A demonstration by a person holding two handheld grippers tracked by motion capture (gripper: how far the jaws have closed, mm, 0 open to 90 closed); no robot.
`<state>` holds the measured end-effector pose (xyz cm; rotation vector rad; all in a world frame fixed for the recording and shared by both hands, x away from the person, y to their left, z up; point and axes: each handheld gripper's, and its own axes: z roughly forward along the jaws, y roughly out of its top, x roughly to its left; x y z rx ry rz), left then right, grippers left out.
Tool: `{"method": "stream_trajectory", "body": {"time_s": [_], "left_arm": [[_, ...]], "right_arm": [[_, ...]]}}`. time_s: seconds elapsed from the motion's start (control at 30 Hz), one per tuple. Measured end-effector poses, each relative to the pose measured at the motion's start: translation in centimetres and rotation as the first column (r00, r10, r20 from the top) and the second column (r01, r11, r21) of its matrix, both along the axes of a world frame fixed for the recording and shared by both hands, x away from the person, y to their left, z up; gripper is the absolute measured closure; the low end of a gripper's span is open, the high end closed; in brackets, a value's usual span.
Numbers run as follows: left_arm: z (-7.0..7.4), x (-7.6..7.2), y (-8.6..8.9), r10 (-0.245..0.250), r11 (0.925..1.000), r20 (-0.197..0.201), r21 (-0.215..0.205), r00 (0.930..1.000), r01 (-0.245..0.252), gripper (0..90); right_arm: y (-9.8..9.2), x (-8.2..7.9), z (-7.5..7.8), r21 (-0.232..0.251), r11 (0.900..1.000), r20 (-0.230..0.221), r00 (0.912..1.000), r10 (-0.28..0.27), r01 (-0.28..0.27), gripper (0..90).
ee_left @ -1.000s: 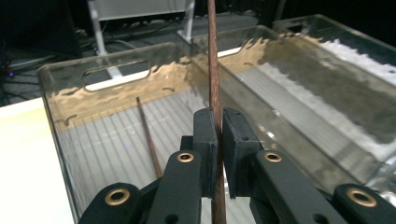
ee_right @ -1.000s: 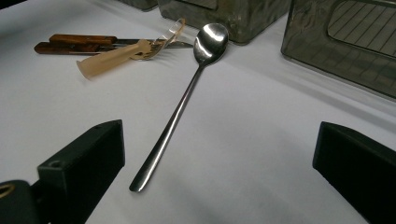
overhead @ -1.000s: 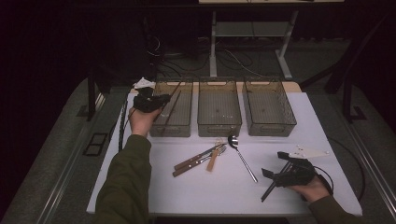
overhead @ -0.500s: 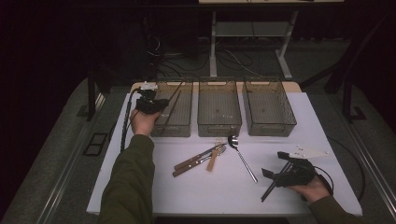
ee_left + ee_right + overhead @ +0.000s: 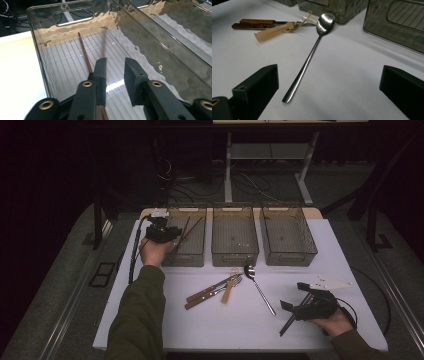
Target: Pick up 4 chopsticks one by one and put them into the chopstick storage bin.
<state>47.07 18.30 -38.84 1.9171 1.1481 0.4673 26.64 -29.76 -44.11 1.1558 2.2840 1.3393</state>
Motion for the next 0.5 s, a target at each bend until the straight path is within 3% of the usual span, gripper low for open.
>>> {"method": "stream_trajectory", "body": {"time_s": [0.37,0.5], "left_arm": [[1.0,-1.0,0.4,-0.069,0.9972,0.011,-0.026,0.9976,0.069,53.3],[1.4,-1.7,0.7,-0.093,0.9941,0.018,-0.053,0.9955,0.094,47.5]], "right_arm": [[0.0,0.0,0.0,0.001,1.000,0.000,1.0000,-0.003,0.003,2.4],[0.0,0.0,0.0,-0.002,1.000,-0.001,1.0000,-0.003,0.003,2.4]]}}
